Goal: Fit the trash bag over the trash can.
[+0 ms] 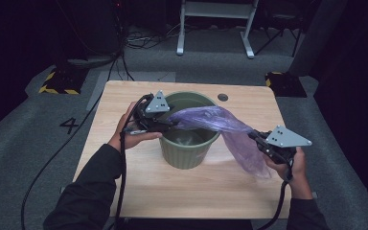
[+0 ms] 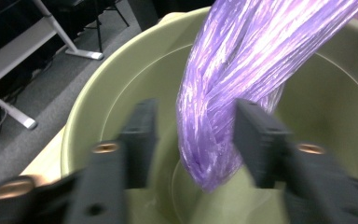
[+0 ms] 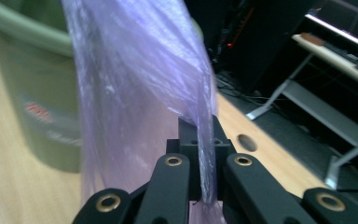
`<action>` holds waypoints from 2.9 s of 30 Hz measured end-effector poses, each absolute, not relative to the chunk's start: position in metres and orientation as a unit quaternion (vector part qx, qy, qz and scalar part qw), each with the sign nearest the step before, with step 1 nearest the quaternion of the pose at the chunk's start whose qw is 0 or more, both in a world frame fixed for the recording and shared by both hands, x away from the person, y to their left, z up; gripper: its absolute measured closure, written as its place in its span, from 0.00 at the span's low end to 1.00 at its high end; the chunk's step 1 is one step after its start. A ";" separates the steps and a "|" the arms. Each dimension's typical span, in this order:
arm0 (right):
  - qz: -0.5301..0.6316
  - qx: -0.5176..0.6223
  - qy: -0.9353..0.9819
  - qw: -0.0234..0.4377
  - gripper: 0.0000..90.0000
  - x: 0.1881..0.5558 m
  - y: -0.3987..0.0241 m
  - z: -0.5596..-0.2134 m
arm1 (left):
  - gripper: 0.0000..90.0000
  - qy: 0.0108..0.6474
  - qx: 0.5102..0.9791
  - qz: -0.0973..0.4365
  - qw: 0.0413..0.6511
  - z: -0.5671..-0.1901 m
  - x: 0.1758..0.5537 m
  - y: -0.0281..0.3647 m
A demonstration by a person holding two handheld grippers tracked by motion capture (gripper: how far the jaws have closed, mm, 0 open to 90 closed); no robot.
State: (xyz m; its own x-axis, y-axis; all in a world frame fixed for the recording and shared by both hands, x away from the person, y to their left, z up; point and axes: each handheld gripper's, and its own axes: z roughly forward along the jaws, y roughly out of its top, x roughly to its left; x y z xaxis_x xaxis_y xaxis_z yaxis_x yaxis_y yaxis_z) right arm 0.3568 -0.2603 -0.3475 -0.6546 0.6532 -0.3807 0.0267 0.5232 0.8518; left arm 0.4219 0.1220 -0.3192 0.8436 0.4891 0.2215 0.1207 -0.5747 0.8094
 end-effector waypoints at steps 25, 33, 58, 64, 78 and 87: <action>0.424 0.192 0.781 0.416 0.99 0.364 -0.226 -0.310 | 0.30 0.129 0.867 0.183 0.445 -0.305 0.409 0.091; 0.424 0.162 0.791 0.411 0.99 0.366 -0.196 -0.309 | 0.29 0.091 0.876 0.174 0.441 -0.302 0.398 0.059; 0.468 0.128 0.790 0.376 0.48 0.349 -0.178 -0.312 | 1.00 0.095 0.883 0.223 0.402 -0.307 0.388 0.063; 0.455 0.140 0.792 0.381 0.35 0.345 -0.189 -0.317 | 1.00 0.117 0.877 0.233 0.404 -0.309 0.390 0.082; 0.442 0.185 0.776 0.410 0.32 0.343 -0.219 -0.330 | 1.00 0.156 0.867 0.232 0.412 -0.318 0.401 0.114; 0.468 0.199 0.781 0.362 0.58 0.356 -0.230 -0.343 | 1.00 0.160 0.862 0.224 0.426 -0.320 0.401 0.124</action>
State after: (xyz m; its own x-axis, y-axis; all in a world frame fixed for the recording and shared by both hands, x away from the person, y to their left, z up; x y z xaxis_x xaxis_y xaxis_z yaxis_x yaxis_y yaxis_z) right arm 0.3563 -0.2297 -0.3426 -0.6598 0.6489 -0.3790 -0.0283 0.4825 0.8754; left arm 0.4013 0.1236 -0.3197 0.8482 0.4673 0.2494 0.0857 -0.5857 0.8060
